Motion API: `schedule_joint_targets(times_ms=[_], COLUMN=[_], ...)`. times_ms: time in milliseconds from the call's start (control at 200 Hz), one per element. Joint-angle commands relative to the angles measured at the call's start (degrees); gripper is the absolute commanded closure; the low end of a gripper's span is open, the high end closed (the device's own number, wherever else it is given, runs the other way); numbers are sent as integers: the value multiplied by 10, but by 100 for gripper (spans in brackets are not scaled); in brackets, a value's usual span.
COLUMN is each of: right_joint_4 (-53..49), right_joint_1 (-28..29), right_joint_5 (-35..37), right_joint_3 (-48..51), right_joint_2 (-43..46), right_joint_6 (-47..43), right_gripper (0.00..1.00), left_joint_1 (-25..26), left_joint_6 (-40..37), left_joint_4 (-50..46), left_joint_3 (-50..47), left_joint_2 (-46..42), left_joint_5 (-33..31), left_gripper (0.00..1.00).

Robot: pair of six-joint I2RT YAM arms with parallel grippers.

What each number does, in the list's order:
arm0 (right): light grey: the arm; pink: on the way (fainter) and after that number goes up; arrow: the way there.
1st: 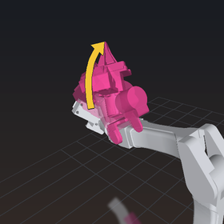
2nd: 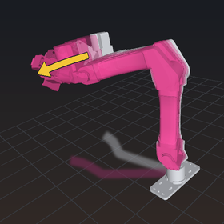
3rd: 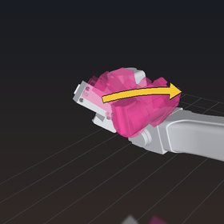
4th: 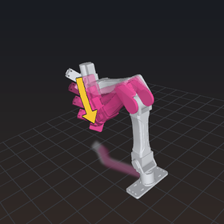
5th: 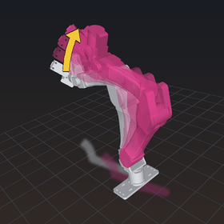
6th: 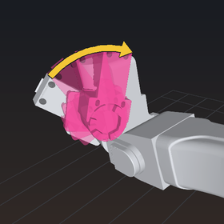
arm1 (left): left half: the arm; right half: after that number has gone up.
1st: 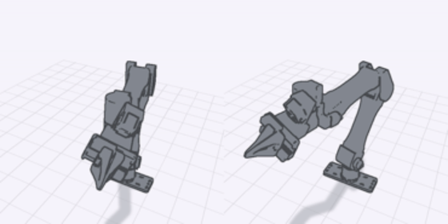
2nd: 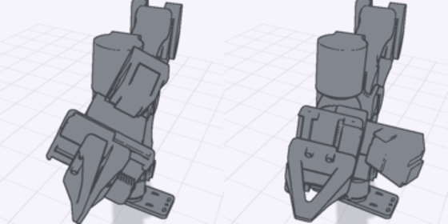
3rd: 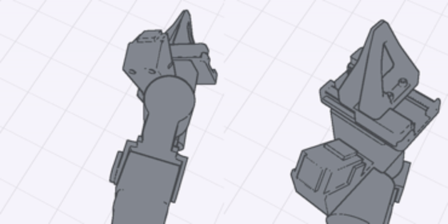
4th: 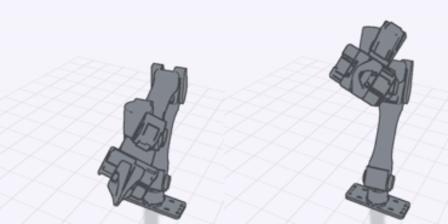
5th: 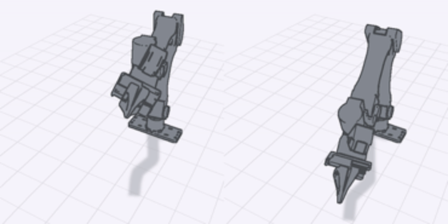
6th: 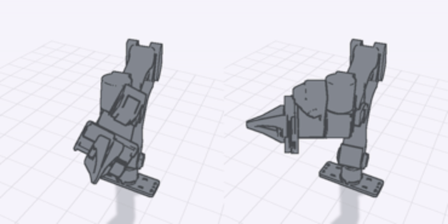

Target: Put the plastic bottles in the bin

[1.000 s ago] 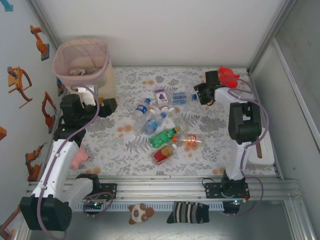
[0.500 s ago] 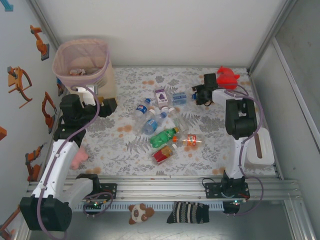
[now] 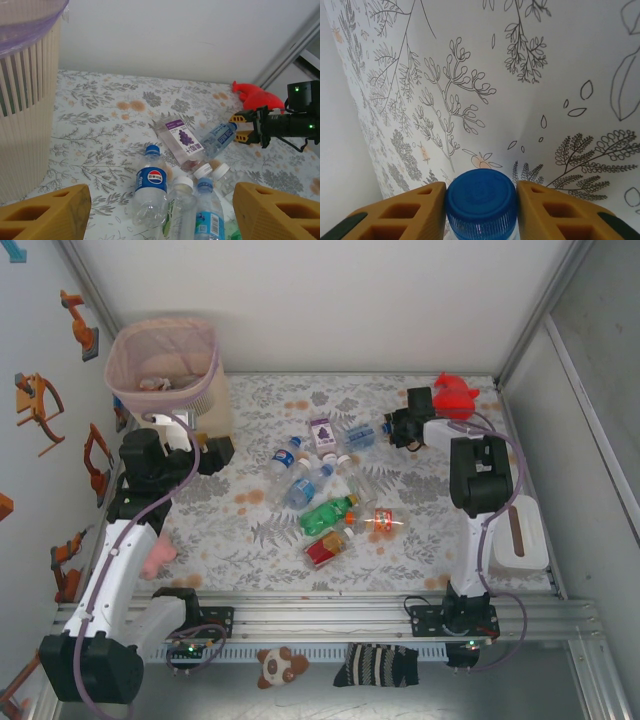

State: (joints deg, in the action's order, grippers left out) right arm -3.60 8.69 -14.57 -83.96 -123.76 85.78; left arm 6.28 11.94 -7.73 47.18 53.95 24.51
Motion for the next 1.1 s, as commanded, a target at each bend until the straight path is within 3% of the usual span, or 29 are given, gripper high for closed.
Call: schedule_joint_targets(times_ms=[0,506,831,1092], right_joint_4=[11,-6,-20,-6], right_joint_1=[-3,-3,-3,8], right_joint_5=[8,51,83,22], right_joint_3=[12,56,91,112], right_joint_2=[5,111,237,332], right_joint_6=[7,-86,-274,-384], right_gripper=[64,70,72,72], left_joint_1=[5,31,54,86], left_joint_6=[-13,-10,7,61], left_joint_4=[8,14,40,130], left_joint_3=[10,21,40,56], left_joint_2=[-7,0,24,88], left_joint_5=[1,-7,9,61], left_gripper=[26,26,26,25])
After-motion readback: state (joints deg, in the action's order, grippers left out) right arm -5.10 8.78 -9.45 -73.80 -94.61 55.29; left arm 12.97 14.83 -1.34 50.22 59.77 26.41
